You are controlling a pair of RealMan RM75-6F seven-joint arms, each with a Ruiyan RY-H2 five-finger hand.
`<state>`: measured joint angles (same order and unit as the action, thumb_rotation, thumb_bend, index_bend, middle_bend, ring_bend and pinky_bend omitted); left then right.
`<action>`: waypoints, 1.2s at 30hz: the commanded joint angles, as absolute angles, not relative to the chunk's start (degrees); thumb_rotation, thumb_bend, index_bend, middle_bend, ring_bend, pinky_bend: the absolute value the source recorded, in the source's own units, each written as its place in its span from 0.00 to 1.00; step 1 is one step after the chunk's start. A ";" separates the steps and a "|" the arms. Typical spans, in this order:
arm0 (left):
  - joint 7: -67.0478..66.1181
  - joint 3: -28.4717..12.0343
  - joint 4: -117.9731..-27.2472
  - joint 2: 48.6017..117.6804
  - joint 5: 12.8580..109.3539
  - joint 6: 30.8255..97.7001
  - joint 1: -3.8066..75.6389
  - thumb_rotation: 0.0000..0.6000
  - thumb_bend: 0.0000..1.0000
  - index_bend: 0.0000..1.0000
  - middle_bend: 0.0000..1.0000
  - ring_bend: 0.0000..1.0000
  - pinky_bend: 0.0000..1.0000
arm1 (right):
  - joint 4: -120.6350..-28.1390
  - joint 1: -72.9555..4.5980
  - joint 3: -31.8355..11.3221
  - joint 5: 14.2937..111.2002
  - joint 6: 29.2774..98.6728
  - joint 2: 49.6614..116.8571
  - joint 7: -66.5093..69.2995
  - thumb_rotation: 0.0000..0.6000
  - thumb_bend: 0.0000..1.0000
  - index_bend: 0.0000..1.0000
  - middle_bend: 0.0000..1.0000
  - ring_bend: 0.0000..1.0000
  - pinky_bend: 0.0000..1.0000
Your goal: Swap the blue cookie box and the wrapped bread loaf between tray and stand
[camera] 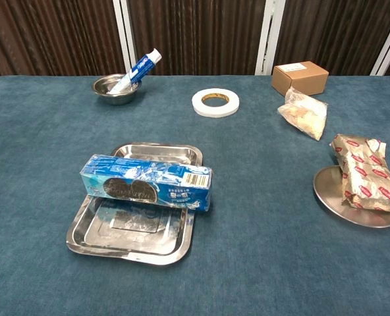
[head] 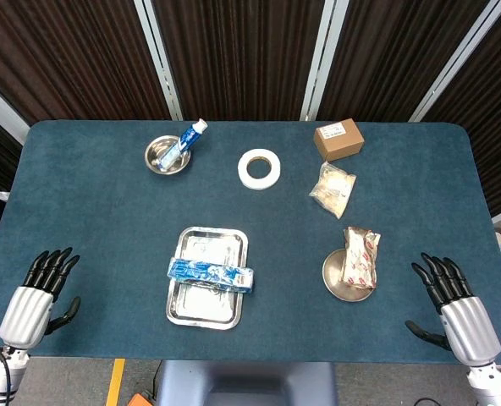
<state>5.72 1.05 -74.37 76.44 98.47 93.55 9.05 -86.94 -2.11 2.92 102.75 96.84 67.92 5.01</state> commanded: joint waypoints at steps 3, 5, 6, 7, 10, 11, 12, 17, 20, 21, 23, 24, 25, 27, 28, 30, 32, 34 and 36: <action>5.40 1.82 -75.06 77.30 99.62 92.55 9.68 1.00 0.42 0.00 0.00 0.00 0.02 | -87.49 -1.95 3.50 103.09 96.55 66.70 5.63 1.00 0.14 0.00 0.00 0.00 0.00; 6.47 2.33 -75.66 78.24 101.11 92.18 10.49 1.00 0.41 0.00 0.00 0.00 0.02 | -87.84 -1.84 3.75 103.26 96.61 66.12 6.16 1.00 0.14 0.00 0.00 0.00 0.00; 7.26 2.64 -76.07 78.61 102.21 91.80 11.22 1.00 0.40 0.00 0.00 0.00 0.01 | -87.94 -1.83 3.83 103.39 96.63 65.94 6.42 1.00 0.14 0.00 0.00 0.00 0.00; 8.37 2.92 -76.90 78.99 103.67 91.18 12.40 1.00 0.40 0.00 0.00 0.00 0.01 | -88.02 -1.84 4.01 103.65 96.58 65.70 6.72 1.00 0.14 0.00 0.00 0.00 0.00; 8.94 2.98 -77.37 79.16 104.53 90.78 13.21 1.00 0.40 0.00 0.00 0.00 0.00 | -88.04 -1.86 4.14 103.84 96.53 65.53 6.92 1.00 0.14 0.00 0.00 0.00 0.00; 9.30 3.04 -77.79 79.27 105.26 90.36 13.92 1.00 0.39 0.00 0.00 0.00 0.00 | -88.05 -1.88 4.26 103.98 96.48 65.42 7.08 1.00 0.14 0.00 0.00 0.00 0.00; 9.48 3.05 -78.52 79.37 106.17 89.40 15.07 1.00 0.39 0.00 0.00 0.00 0.00 | -88.08 -1.91 4.45 104.18 96.32 65.25 7.34 1.00 0.14 0.00 0.00 0.00 0.00; 4.01 -0.94 -85.38 82.02 105.47 73.78 25.91 1.00 0.38 0.00 0.00 0.00 0.00 | -88.44 -1.86 5.65 105.88 96.54 64.04 9.33 1.00 0.14 0.00 0.00 0.00 0.00; 3.84 -2.87 -86.46 83.98 100.63 65.67 29.83 1.00 0.38 0.00 0.00 0.00 0.00 | -88.58 -2.08 5.61 105.40 95.93 63.64 10.10 1.00 0.14 0.00 0.00 0.00 0.00; 3.82 -3.67 -86.05 84.96 98.70 62.95 31.22 1.00 0.38 0.00 0.00 0.00 0.00 | -88.65 -2.16 5.53 105.12 95.70 63.52 10.35 1.00 0.14 0.00 0.00 0.00 0.00; 3.53 -4.66 -84.92 86.54 96.23 59.57 33.05 1.00 0.38 0.00 0.00 0.00 0.00 | -88.72 -2.30 5.36 104.68 95.34 63.39 10.64 1.00 0.14 0.00 0.00 0.00 0.00; 3.35 -5.08 -84.27 87.33 95.18 58.21 33.85 1.00 0.38 0.00 0.00 0.00 0.00 | -88.73 -2.36 5.28 104.46 95.18 63.33 10.80 1.00 0.14 0.00 0.00 0.00 0.00; 2.94 -5.49 -83.44 88.24 94.01 56.68 34.78 1.00 0.38 0.00 0.00 0.00 0.00 | -88.77 -2.44 5.15 104.17 95.01 63.23 11.06 1.00 0.14 0.00 0.00 0.00 0.00; 2.01 -5.86 -82.46 89.38 92.64 55.08 35.82 1.00 0.38 0.00 0.00 0.00 0.00 | -88.84 -2.53 4.90 103.65 94.84 63.09 11.50 1.00 0.14 0.00 0.00 0.00 0.00; 1.62 -6.01 -81.95 90.05 91.96 54.44 36.35 1.00 0.38 0.00 0.00 0.00 0.00 | -88.85 -2.58 4.73 103.36 94.75 63.03 11.70 1.00 0.14 0.00 0.00 0.00 0.00; 0.93 -6.21 -80.64 91.25 91.07 53.64 37.21 1.00 0.38 0.00 0.00 0.00 0.00 | -88.81 -2.74 4.64 102.99 94.28 62.87 12.01 1.00 0.14 0.00 0.00 0.00 0.00; 0.33 -6.35 -79.01 92.42 90.43 52.96 38.00 1.00 0.38 0.00 0.00 0.00 0.00 | -88.91 -2.87 4.65 102.74 93.87 62.64 12.46 1.00 0.14 0.00 0.00 0.00 0.00; -0.40 -6.57 -76.60 93.94 89.83 52.40 38.94 1.00 0.38 0.00 0.01 0.00 0.01 | -89.00 -2.90 4.53 102.45 93.82 62.38 12.95 1.00 0.14 0.00 0.00 0.00 0.00; -0.63 -6.78 -74.45 95.23 89.73 52.42 39.80 1.00 0.38 0.08 0.12 0.05 0.05 | -89.06 -2.83 4.29 102.02 93.95 62.20 13.30 1.00 0.14 0.00 0.00 0.00 0.00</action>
<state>0.04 -6.39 -76.49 93.70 90.25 52.82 38.66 -89.03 -2.85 4.35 102.08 93.92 62.26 13.23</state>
